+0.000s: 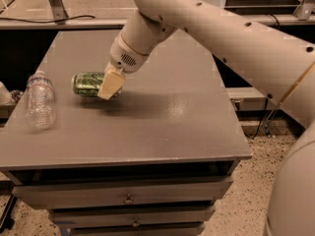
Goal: Move green can near water bottle
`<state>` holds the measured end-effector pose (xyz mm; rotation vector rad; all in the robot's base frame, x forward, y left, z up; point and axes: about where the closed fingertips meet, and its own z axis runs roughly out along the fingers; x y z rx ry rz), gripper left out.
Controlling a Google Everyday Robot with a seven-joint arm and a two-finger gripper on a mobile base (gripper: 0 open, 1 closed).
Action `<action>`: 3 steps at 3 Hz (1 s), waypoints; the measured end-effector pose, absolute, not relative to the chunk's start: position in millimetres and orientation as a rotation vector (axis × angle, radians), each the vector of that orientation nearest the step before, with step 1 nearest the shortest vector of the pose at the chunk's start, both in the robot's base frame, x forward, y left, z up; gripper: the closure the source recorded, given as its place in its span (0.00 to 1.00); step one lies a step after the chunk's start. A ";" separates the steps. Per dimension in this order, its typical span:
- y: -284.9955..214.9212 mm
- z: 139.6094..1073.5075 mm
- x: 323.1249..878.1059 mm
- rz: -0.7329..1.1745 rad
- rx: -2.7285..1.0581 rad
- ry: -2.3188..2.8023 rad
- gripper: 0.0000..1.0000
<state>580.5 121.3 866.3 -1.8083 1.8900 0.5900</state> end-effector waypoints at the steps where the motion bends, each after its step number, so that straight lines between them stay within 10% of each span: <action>1: 149.3 865.4 569.7 0.646 -1.859 1.838 1.00; 3: 184.3 859.9 552.1 0.730 -1.966 1.746 1.00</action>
Offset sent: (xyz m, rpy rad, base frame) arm -0.0288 0.0758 0.0054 0.0550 0.0371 0.1911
